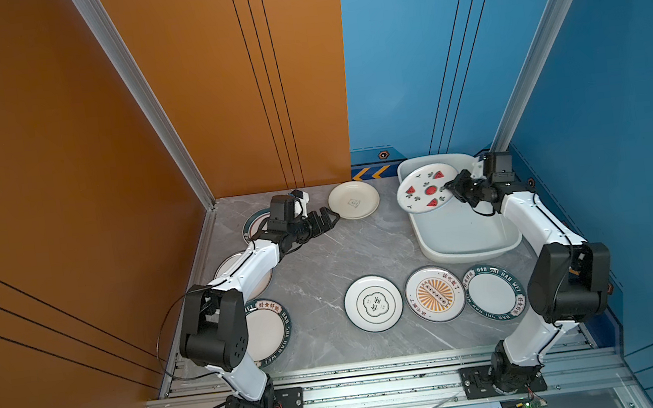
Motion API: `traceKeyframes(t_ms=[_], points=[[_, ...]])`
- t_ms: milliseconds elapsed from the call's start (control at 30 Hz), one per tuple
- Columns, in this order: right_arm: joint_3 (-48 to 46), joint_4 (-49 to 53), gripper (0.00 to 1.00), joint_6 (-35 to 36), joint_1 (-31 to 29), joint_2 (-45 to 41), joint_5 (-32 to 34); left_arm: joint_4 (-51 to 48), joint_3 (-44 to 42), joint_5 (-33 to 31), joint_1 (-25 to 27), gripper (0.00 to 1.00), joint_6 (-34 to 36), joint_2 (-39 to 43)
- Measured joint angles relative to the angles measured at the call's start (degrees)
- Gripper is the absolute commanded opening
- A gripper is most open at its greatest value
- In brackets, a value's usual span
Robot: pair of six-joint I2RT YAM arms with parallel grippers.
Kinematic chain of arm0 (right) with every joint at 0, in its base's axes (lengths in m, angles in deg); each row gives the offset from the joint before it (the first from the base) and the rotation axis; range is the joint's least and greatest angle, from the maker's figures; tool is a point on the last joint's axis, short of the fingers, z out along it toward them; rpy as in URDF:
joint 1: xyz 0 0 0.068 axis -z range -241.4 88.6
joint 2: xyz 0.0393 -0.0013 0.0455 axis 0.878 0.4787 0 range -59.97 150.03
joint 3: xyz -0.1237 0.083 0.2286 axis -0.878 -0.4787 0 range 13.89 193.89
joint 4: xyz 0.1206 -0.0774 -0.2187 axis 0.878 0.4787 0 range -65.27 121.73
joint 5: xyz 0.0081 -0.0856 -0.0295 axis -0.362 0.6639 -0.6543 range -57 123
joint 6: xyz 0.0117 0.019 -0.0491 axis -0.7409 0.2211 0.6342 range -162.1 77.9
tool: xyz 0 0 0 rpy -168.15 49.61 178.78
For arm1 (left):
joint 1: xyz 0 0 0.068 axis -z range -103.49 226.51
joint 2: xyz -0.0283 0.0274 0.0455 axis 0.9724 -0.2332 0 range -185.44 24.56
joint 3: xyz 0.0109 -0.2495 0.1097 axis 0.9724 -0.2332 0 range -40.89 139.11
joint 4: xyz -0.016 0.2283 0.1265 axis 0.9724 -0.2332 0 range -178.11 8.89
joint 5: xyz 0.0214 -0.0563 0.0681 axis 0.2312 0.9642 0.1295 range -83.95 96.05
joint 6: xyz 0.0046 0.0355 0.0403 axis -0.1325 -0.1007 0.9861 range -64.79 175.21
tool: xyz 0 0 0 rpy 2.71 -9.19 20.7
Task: Place the plates into the plastic bin on the countertop
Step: 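Lower the watermelon plate upright into the bin with right gripper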
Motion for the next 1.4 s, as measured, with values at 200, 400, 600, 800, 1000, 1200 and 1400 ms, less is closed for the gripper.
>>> traceKeyframes(t_ms=[200, 400, 600, 800, 1000, 1200, 1400], points=[[10.1, 3.8, 0.00, 0.7, 4.2, 5.6, 7.0, -2.2, 9.6, -2.0, 0.0, 0.98, 0.2, -12.0], [22.2, 6.9, 0.00, 0.7, 3.3, 19.2, 10.5, -4.0, 14.0, -2.9, 0.0, 0.98, 0.2, -17.4], [31.3, 10.4, 0.00, 0.7, 2.0, 30.7, 12.5, -4.5, 15.1, -2.9, 0.0, 0.98, 0.2, -17.6], [36.6, 10.7, 0.00, 0.0, 0.7, 35.6, 12.5, -5.1, 15.1, -3.1, 0.0, 0.98, 0.2, -17.6], [37.3, 10.6, 0.05, -0.6, -0.2, 36.7, 12.5, -5.1, 14.4, -3.1, 0.0, 0.98, 0.2, -17.6], [37.3, 10.6, 0.16, -0.7, -0.7, 36.7, 12.7, -5.1, 13.8, -3.1, -0.1, 0.98, 0.2, -17.5], [37.3, 10.9, 0.24, 0.0, -1.7, 37.4, 14.4, -4.7, 12.5, -3.1, -0.5, 0.98, 0.2, -17.1]])
